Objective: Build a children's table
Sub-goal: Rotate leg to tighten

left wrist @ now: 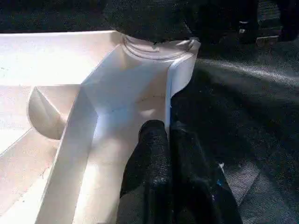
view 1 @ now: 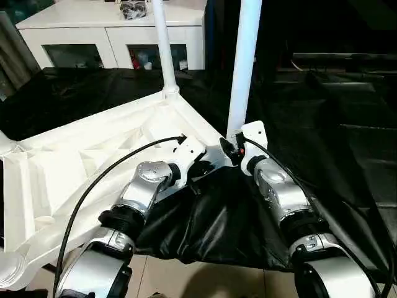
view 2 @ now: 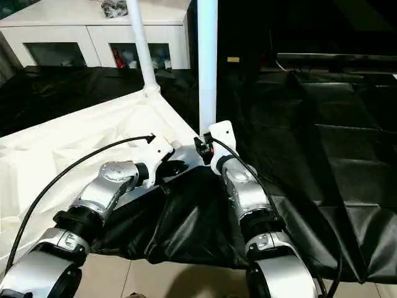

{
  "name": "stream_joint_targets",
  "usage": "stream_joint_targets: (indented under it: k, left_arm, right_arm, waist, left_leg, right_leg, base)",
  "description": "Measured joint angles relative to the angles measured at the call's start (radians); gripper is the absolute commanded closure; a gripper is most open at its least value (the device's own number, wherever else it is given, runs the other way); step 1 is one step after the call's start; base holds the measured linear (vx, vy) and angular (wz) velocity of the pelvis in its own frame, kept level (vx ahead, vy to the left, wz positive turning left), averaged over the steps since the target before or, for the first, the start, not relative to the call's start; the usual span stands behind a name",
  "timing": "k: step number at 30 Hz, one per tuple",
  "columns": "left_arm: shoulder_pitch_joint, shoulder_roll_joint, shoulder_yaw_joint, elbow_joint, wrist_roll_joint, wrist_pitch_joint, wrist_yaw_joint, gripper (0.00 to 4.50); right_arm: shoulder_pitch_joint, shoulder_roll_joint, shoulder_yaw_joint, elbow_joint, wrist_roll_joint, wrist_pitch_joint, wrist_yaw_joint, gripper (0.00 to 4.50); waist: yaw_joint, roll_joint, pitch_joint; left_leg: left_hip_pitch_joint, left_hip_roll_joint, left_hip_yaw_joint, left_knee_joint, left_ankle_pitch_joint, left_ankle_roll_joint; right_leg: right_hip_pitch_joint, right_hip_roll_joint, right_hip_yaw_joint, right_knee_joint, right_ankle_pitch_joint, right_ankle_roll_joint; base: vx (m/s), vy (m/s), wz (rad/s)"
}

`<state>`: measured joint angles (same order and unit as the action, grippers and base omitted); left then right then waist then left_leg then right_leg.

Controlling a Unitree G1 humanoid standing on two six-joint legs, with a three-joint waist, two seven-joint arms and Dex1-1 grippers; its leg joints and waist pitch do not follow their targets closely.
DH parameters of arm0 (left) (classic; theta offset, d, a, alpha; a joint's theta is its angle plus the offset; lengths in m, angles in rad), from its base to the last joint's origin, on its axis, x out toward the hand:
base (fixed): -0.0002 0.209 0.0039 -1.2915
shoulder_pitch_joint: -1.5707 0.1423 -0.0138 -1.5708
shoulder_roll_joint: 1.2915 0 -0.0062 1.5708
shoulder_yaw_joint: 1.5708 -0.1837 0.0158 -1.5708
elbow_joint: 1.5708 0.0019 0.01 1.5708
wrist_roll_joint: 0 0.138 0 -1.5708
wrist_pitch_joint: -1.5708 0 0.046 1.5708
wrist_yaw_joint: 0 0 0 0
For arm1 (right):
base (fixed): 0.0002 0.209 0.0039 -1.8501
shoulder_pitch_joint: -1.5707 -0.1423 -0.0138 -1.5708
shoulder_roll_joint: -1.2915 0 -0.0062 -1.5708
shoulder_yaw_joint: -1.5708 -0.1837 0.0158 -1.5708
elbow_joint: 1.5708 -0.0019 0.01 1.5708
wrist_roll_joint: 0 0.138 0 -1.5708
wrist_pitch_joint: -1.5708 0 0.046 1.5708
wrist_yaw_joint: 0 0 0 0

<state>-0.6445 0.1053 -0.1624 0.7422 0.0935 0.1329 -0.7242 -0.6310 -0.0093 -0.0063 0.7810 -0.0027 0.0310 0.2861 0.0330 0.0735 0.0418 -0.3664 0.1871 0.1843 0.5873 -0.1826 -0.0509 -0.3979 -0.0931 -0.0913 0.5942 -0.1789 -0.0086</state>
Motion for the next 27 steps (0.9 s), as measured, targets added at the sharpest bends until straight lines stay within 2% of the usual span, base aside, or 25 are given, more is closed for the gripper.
stream_joint_targets:
  k: [1,3,6,7,11,16,22,27]
  left_arm:
    - [0.0,0.003,0.005,0.0,0.0,0.0,0.0,4.5]
    - [0.002,0.01,0.009,-0.002,0.0,-0.002,-0.01,4.5]
    - [0.008,0.026,0.008,-0.005,-0.002,-0.021,-0.036,4.5]
    - [0.009,0.031,0.008,-0.005,-0.003,-0.029,-0.045,4.5]
    - [0.036,0.084,0.006,-0.034,-0.025,-0.053,-0.129,4.5]
    - [0.053,0.136,0.006,-0.055,-0.051,-0.072,-0.255,4.5]
    - [0.074,0.186,-0.005,-0.085,-0.083,-0.074,-0.396,4.5]
    - [0.103,0.215,-0.012,-0.122,-0.102,-0.074,-0.487,4.5]
  right_arm:
    - [0.001,0.004,-0.001,-0.003,0.006,-0.001,0.004,1.85]
    - [0.009,0.002,-0.002,-0.015,0.009,-0.002,0.027,1.48]
    - [0.014,-0.006,0.001,-0.017,0.008,-0.02,0.085,1.45]
    - [0.014,-0.011,0.005,-0.017,0.008,-0.023,0.097,1.3]
    - [0.025,-0.088,0.065,-0.034,0.009,-0.039,0.275,1.3]
    - [0.044,-0.153,0.095,-0.062,0.011,-0.054,0.464,1.3]
    - [0.086,-0.258,0.134,-0.147,0.06,-0.042,0.721,1.3]
    - [0.1,-0.323,0.174,-0.197,0.079,-0.034,0.872,1.3]
  waist:
    - [-0.002,0.0,0.0]
    - [-0.004,-0.001,0.0]
    - [-0.006,-0.001,0.001]
    - [-0.006,-0.002,0.001]
    - [-0.004,-0.003,0.002]
    - [0.006,-0.005,0.003]
    - [0.024,-0.008,0.005]
    - [0.03,-0.006,0.006]
  left_leg:
    - [0.0,0.0,0.0,0.0,0.0,0.0]
    - [-0.001,0.0,0.0,-0.002,0.0,0.0]
    - [-0.001,0.0,0.0,-0.004,0.0,0.0]
    - [-0.002,0.001,0.0,-0.005,0.0,0.0]
    - [-0.002,0.002,0.0,-0.009,0.0,0.0]
    - [-0.003,0.003,0.001,-0.007,0.0,0.0]
    - [-0.006,0.003,0.001,-0.003,0.0,0.001]
    - [-0.006,0.003,0.001,-0.002,0.0,0.0]
  right_leg:
    - [-0.001,0.0,0.0,0.0,0.0,0.0]
    - [-0.001,0.0,0.0,0.0,0.0,0.0]
    - [-0.002,0.001,-0.001,0.001,0.0,0.0]
    - [-0.003,0.001,-0.001,0.0,0.0,0.0]
    - [-0.004,0.002,-0.002,0.001,0.001,-0.001]
    - [-0.007,0.002,-0.003,0.001,0.002,-0.004]
    - [-0.008,0.001,-0.003,0.001,0.002,-0.005]
    - [-0.008,0.001,-0.003,0.002,0.002,-0.005]
  base:
    - [0.0,0.0,0.0]
    - [0.0,0.0,0.0]
    - [0.0,0.0,0.0]
    - [0.0,0.0,0.0]
    - [0.0,0.0,0.0]
    - [0.0,0.0,0.0]
    - [0.0,0.0,0.0]
    - [0.0,0.0,0.0]
